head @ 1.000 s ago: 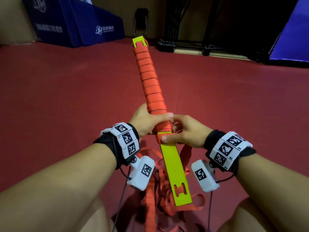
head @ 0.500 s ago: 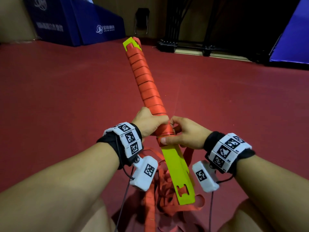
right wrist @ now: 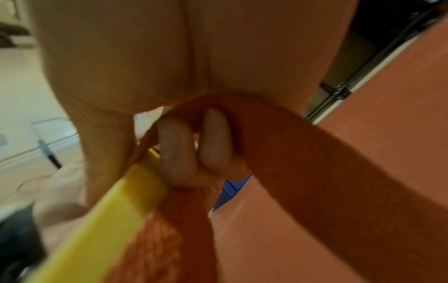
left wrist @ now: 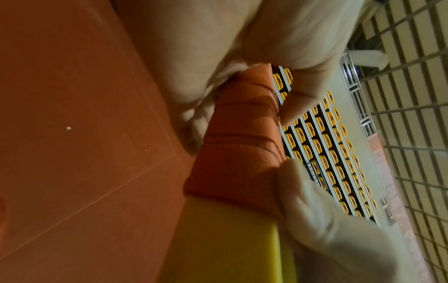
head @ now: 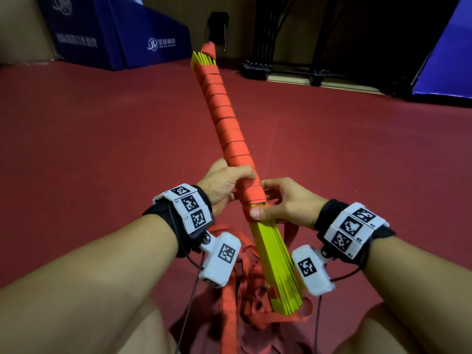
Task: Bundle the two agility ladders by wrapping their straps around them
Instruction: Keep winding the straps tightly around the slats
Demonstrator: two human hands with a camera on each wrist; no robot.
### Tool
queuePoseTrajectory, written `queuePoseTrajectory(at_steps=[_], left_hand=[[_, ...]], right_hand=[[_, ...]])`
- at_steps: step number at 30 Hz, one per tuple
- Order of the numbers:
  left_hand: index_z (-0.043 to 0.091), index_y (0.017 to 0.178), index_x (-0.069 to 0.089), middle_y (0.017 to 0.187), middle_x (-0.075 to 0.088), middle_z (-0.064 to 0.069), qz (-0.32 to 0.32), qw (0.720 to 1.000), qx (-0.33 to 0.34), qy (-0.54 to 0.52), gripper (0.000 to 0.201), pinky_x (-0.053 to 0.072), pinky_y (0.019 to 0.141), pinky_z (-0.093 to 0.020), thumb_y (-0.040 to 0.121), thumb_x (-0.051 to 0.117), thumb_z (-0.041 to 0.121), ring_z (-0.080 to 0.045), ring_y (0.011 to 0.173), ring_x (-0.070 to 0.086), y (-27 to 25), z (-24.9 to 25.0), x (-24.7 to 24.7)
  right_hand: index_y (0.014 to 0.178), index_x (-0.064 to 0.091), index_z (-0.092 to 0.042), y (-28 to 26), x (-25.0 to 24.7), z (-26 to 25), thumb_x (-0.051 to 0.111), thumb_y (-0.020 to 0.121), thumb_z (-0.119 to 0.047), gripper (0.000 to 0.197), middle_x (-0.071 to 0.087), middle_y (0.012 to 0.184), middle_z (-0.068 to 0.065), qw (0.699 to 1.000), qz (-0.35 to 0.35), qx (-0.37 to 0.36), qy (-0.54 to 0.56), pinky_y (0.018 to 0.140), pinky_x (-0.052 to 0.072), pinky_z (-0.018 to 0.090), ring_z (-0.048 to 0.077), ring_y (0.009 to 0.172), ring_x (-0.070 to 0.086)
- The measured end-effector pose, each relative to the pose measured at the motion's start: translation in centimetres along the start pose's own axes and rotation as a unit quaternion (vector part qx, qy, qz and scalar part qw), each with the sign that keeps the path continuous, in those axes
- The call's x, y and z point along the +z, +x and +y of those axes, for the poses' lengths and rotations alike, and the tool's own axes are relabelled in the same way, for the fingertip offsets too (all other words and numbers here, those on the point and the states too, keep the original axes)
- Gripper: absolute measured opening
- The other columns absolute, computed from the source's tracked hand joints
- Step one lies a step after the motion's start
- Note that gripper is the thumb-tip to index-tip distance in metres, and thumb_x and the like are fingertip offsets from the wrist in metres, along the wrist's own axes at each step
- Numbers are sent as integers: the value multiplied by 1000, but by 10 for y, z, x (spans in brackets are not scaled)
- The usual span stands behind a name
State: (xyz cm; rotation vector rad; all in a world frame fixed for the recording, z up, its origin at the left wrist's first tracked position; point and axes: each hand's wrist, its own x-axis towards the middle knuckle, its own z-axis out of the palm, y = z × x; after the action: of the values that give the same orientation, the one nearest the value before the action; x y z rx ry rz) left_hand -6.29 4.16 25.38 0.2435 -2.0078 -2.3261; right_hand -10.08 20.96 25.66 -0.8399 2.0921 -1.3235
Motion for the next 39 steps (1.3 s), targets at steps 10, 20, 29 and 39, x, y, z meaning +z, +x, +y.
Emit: queuePoseTrajectory(at_steps=[10, 20, 29, 39], left_hand=[[14, 86, 65, 81, 70, -3, 88, 986, 54, 129, 65, 61, 85, -54, 41, 90, 53, -28, 84, 73, 6, -2, -8], [16, 100, 64, 96, 73, -11, 104, 983, 43, 143, 66, 59, 85, -59, 40, 80, 39, -32, 90, 70, 12, -3, -15], [7, 118, 59, 114, 69, -24, 18, 999, 6, 27, 54, 54, 87, -47, 67, 71, -5, -29, 95, 65, -1, 6, -7], [30, 152, 24, 127, 66, -19, 72, 997, -1, -39, 117, 54, 92, -60, 47, 73, 17, -47, 116, 64, 6, 5, -14]], right_hand=[[107, 65, -12, 6, -2, 8, 92, 56, -42, 65, 66, 88, -2, 996, 35, -21, -79, 82, 54, 39, 14, 82, 63], [112, 70, -9, 1, -10, 9, 78, 68, -13, 45, 66, 97, 9, 998, -67, 1, -2, 56, 46, 22, 11, 61, 56], [109, 61, 12, 1, -9, 11, 81, 67, -12, 52, 57, 89, 20, 995, -87, 42, -7, 74, 46, 41, 29, 81, 54], [100, 59, 12, -7, -2, -6, 92, 56, -55, 87, 54, 86, 24, 993, -74, -17, 92, 60, 34, 31, 31, 75, 45]])
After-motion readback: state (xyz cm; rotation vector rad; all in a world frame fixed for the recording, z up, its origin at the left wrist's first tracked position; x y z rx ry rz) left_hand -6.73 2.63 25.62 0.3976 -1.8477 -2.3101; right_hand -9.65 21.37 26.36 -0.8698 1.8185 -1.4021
